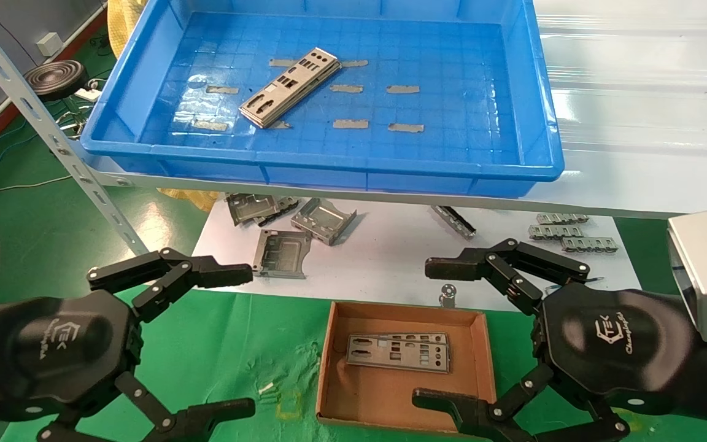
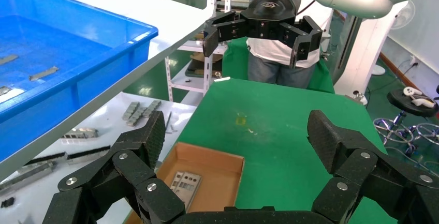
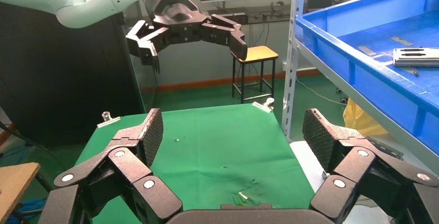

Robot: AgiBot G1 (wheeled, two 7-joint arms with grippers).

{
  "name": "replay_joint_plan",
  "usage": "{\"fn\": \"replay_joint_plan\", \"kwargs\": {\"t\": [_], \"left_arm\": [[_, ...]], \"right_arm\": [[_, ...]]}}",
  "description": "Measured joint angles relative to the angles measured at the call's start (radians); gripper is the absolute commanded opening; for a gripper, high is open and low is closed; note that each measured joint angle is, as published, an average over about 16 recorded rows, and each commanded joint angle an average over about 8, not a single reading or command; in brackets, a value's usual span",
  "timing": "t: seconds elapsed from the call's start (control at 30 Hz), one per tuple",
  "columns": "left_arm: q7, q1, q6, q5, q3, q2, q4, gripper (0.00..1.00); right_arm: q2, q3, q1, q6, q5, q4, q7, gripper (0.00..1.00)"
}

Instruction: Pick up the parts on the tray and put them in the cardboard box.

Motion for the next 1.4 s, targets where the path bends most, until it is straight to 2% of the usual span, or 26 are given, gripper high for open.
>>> {"fn": "replay_joint_plan", "kwargs": {"t": [1.4], "left_arm": [[0.001, -0.001, 0.0, 0.001, 0.001, 0.001, 0.002, 1.0]], "right_arm": [[0.0, 0.0, 0.0, 0.0, 0.0, 0.0, 0.0, 1.0]]}}
